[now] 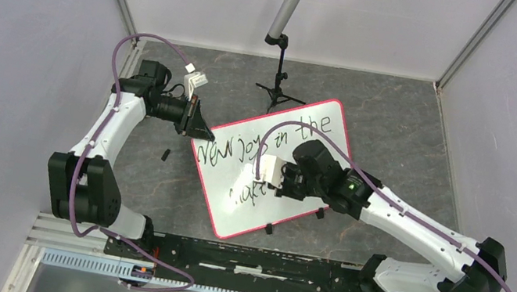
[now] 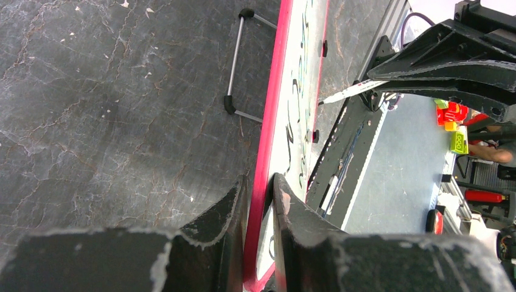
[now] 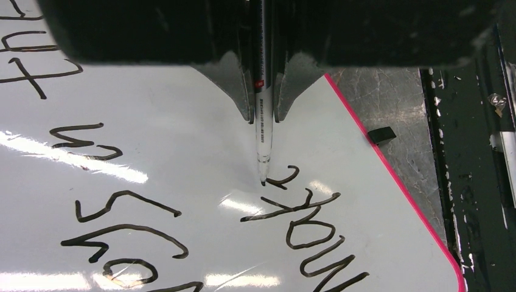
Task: Write a sentence on the whiteboard
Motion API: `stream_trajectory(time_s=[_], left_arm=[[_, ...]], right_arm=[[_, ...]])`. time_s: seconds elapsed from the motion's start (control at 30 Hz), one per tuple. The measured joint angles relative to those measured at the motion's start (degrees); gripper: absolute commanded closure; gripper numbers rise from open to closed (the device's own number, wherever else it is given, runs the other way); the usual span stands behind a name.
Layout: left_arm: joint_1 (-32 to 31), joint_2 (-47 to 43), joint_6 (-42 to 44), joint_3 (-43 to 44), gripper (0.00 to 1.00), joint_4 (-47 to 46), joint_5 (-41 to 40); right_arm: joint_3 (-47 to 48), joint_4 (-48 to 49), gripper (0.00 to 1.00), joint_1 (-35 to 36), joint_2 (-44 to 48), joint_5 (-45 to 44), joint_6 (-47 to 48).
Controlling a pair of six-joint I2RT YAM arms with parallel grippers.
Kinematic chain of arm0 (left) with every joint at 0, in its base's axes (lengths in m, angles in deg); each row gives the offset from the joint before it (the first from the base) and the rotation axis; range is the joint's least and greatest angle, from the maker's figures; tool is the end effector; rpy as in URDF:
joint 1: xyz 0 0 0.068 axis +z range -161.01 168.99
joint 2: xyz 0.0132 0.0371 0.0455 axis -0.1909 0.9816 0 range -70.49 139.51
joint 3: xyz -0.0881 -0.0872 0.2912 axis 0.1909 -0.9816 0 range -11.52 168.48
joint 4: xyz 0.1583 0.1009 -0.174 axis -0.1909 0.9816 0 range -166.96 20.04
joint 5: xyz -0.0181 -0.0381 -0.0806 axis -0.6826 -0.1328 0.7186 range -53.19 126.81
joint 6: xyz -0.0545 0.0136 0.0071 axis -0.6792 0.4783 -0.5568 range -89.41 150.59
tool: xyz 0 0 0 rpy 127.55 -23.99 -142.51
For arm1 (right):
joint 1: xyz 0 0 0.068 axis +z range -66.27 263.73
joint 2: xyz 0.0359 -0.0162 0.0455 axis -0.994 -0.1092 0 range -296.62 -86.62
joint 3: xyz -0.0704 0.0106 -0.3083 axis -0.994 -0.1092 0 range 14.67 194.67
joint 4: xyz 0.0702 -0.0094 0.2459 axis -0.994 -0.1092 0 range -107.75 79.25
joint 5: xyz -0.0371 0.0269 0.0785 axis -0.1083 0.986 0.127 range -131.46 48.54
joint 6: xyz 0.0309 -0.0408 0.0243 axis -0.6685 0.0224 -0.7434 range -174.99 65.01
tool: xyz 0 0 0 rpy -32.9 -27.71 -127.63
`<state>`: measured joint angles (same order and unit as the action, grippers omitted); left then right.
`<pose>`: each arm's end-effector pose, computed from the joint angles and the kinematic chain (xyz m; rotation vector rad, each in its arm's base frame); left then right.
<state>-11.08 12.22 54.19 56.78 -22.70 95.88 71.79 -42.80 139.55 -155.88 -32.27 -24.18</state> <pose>0.2617 -0.0343 0.3305 0.7182 2.2202 -1.1981 0.1286 0.2005 0.3319 -1.6801 1.6649 0.4017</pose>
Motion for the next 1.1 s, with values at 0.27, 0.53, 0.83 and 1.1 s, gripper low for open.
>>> stream_trajectory(time_s=[0.27, 0.53, 0.83, 1.1], left_arm=[[0.0, 0.0, 0.0, 0.0, 0.97, 0.0, 0.0], [0.0, -0.04, 0.0, 0.0, 0.98, 0.0, -0.04], [0.0, -0.04, 0.0, 0.0, 0.98, 0.0, -0.02], [0.0, -0.04, 0.0, 0.0, 0.98, 0.0, -0.02]], right_arm=[[0.68, 1.31, 1.0, 0.02, -1.46, -0.9, -0.13], [0.31, 1.57, 1.0, 0.02, -2.16, -1.92, -0.13], [0.13, 0.79, 1.0, 0.02, -1.36, -1.95, -0.39], [-0.13, 0.9, 1.0, 0.0, 0.7, -2.93, -0.94]])
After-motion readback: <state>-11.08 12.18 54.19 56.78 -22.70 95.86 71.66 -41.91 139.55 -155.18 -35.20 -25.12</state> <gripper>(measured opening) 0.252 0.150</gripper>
